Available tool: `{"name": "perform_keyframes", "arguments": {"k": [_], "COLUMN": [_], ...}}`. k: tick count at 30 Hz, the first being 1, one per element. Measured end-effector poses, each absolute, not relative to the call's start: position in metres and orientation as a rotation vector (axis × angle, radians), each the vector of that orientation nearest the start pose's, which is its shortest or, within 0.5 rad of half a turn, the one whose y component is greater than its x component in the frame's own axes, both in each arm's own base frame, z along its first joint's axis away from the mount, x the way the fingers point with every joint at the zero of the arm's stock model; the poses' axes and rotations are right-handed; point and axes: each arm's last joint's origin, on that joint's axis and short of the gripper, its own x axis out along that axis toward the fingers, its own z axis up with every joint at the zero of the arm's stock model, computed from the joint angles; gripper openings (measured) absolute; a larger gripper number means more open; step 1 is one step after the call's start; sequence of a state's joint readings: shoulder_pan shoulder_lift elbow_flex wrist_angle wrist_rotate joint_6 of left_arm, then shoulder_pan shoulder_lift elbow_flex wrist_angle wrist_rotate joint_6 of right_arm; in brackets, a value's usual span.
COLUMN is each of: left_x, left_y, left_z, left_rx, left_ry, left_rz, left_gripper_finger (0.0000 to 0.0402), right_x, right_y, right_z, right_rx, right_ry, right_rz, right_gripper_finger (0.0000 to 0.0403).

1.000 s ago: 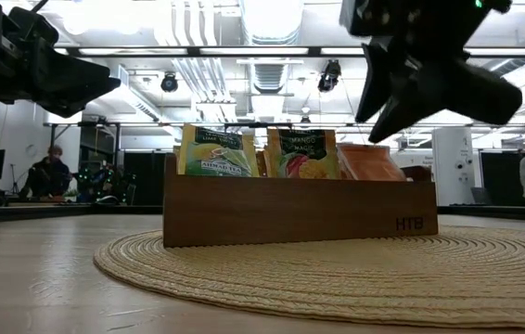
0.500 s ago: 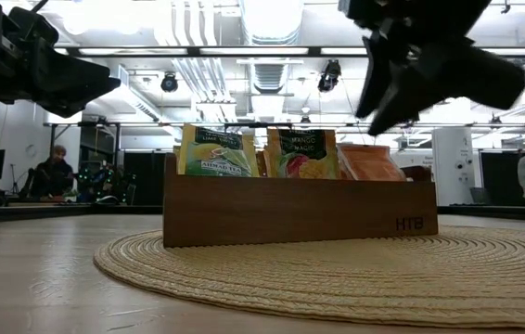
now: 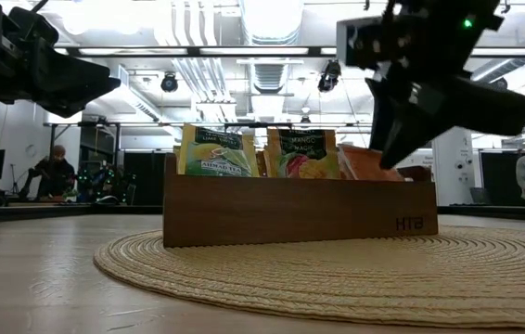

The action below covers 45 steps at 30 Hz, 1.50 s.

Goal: Pick & Place Tea
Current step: Put the orange tea bag into the right section of the wooden organizer, then move the brown table mat to the center of the table

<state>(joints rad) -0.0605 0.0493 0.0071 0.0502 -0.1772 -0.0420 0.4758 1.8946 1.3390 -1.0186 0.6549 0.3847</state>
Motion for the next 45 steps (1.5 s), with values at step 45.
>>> {"name": "perform_keyframes", "arguments": {"k": [45], "left_x": [0.100], "left_y": [-0.001], "left_z": [0.166], "left_rx": [-0.042], "left_ry": [-0.006], "left_rz": [0.116], "left_gripper_finger": [0.0153], "right_x": [0.318], "right_y": [0.161], "right_z": [0.192], "right_rx": [-0.089], "right_ry": [0.823], "right_rz": [0.398], "right_gripper_finger": [0.0044]}}
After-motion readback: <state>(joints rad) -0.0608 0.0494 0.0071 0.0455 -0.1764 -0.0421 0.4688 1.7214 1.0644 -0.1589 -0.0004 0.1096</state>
